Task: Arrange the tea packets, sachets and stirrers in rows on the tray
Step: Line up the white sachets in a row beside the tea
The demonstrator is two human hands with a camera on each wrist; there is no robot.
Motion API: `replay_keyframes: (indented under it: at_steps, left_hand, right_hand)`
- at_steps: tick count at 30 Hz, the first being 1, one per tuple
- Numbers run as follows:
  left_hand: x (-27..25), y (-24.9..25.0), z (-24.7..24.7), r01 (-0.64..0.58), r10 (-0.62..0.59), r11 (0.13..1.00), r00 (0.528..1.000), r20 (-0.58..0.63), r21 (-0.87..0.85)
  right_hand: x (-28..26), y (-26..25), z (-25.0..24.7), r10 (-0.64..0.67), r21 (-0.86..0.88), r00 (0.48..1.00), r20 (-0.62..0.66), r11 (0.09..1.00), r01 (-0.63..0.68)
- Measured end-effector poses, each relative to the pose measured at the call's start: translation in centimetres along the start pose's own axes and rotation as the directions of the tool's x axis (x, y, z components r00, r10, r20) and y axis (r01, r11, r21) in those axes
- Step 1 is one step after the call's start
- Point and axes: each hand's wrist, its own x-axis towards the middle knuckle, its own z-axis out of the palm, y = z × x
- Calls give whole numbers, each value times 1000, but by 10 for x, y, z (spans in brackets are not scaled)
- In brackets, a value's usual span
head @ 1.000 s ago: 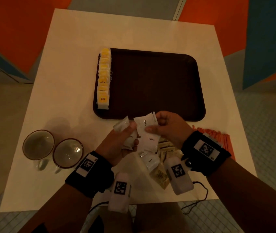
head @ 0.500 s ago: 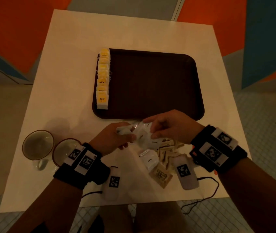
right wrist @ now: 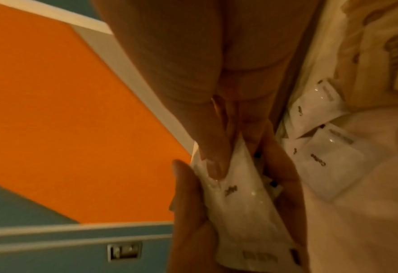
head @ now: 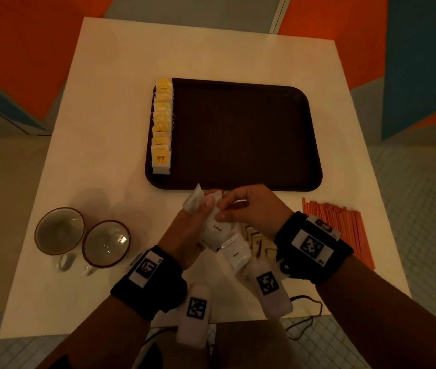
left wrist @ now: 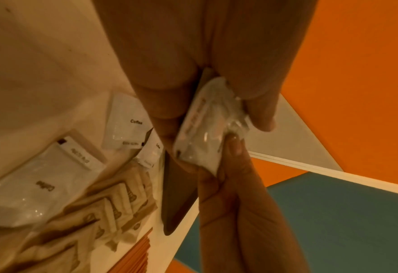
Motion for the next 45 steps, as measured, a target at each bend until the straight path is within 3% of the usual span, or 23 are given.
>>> replay_keyframes:
  at_steps: [4, 9, 13, 16, 21, 24, 26, 28, 30, 32, 35, 40, 45]
  left_hand:
    - [3, 7, -1, 51, -51, 999, 999, -20, -7]
    - [1, 9, -3, 119, -119, 993, 992, 29, 22]
    - [-2, 7, 2, 201, -198, 979, 972, 126, -12]
    - [-2, 4, 3, 184, -182, 983, 970, 161, 6]
    - [0, 3, -1, 186, -190, 982, 975, 117, 45]
    - [2, 6, -3, 161, -164, 986, 984, 71, 42]
    - [2, 7, 0, 166, -167, 986, 984, 58, 15]
    - [3, 7, 5, 183, -183, 983, 982, 44, 18]
    - [3, 5, 6, 195, -196, 980, 980, 20, 30]
    - [3, 5, 7, 217, -217, 975, 976, 3, 39]
    - [4, 6, 9, 231, -229, 968, 973, -34, 98]
    - [1, 12, 14, 197, -202, 962, 979, 4, 190]
    - [-3, 11, 18, 208, -218, 952, 976, 22, 224]
  right_hand:
    - [-2, -5, 4, -156, -377, 988, -25, 916, 135]
    - [-5, -4, 1, -370, -530, 928, -35, 795, 297]
    - [-5, -7, 1, -384, -541, 923, 41, 768, 343]
    - [-5, -5, 8, -420, -500, 903, 93, 764, 407]
    - [-11, -2, 7, -473, -509, 881, 5, 757, 410]
    - [-20, 0, 7, -388, -561, 911, 137, 728, 395]
    - [-24, 3, 19, -303, -619, 921, 246, 682, 390]
    - [-22, 11, 29, -227, -727, 942, 247, 599, 336]
    - [-17, 19, 35, -230, -832, 950, 209, 469, 297]
    - [-14, 27, 35, -226, -870, 954, 195, 409, 275]
    - [-12, 34, 39, -325, -900, 926, 191, 319, 298]
    - [-4, 40, 43, -455, -891, 880, 133, 333, 307]
    - [2, 25, 37, -380, -847, 911, 159, 422, 324]
